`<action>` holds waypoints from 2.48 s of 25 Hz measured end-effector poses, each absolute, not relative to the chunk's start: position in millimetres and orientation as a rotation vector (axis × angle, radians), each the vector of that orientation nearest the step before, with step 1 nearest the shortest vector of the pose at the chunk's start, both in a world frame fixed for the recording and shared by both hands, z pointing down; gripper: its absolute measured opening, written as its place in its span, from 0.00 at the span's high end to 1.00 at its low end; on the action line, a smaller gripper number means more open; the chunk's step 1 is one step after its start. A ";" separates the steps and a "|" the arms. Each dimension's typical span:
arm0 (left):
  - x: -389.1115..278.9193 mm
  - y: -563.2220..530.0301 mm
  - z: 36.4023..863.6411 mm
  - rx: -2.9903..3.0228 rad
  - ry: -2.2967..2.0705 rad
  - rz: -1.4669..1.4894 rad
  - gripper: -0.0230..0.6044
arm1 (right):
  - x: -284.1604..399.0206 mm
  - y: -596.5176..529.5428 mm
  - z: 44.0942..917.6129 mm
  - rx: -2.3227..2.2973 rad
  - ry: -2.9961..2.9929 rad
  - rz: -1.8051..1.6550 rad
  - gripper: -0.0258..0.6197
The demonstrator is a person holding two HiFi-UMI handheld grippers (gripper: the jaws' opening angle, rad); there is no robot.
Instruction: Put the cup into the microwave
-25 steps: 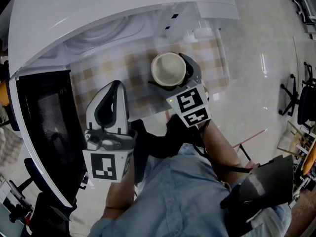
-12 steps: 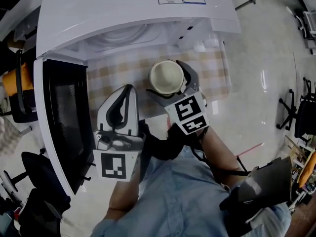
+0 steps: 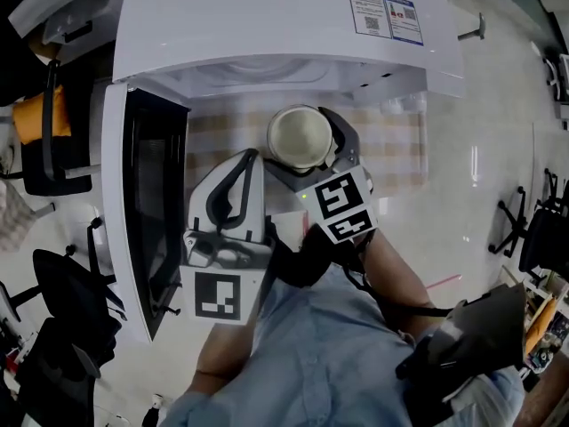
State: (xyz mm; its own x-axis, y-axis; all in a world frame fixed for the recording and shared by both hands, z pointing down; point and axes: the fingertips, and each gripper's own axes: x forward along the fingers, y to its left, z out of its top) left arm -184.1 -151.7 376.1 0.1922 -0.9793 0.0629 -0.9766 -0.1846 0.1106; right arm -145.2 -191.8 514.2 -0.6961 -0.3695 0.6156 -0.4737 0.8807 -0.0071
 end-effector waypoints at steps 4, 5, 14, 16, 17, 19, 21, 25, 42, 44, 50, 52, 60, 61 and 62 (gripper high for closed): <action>-190.4 -154.3 375.7 2.313 -1.914 -0.029 0.96 | -158.1 -198.2 513.4 0.594 -2.415 0.216 0.14; -192.3 -155.1 374.8 2.310 -1.914 -0.028 0.96 | -161.5 -200.3 512.9 0.592 -2.414 0.216 0.14; -205.2 -169.9 376.1 2.280 -1.892 -0.038 0.96 | -191.1 -229.0 510.5 0.596 -2.414 0.194 0.14; -208.4 -173.9 375.9 2.275 -1.892 -0.044 0.96 | -196.4 -236.5 511.4 0.601 -2.410 0.188 0.14; -210.2 -175.7 375.5 2.275 -1.892 -0.043 0.96 | -199.0 -240.2 512.0 0.604 -2.407 0.185 0.14; -213.9 -179.3 374.8 2.280 -1.894 -0.034 0.96 | -203.5 -247.8 513.4 0.614 -2.402 0.180 0.14; -218.0 -182.6 374.1 2.283 -1.896 -0.027 0.96 | -206.8 -255.3 515.1 0.624 -2.396 0.176 0.14; -227.7 -189.0 371.3 2.278 -1.910 -0.034 0.96 | -211.7 -270.2 518.9 0.643 -2.386 0.180 0.14; -233.9 -193.9 377.2 2.245 -1.932 -0.017 0.96 | -227.3 -289.5 522.8 0.624 -2.442 0.227 0.14; -234.2 -193.7 377.5 2.249 -1.934 -0.010 0.96 | -225.5 -288.2 524.2 0.622 -2.443 0.236 0.14; -232.3 -192.4 376.5 2.264 -1.939 0.021 0.96 | -212.0 -285.7 510.7 0.657 -2.457 0.215 0.14; -228.5 -190.3 376.1 2.270 -1.937 0.038 0.96 | -202.0 -279.1 505.6 0.665 -2.460 0.222 0.14; -215.0 -182.9 379.6 2.264 -1.948 0.087 0.96 | -160.8 -226.3 481.7 0.678 -2.522 0.347 0.14; -213.8 -181.8 380.0 2.258 -1.948 0.091 0.96 | -158.0 -220.8 473.9 0.695 -2.545 0.349 0.17; -213.1 -181.0 380.3 2.252 -1.948 0.096 0.96 | -156.7 -216.2 464.8 0.716 -2.576 0.344 0.24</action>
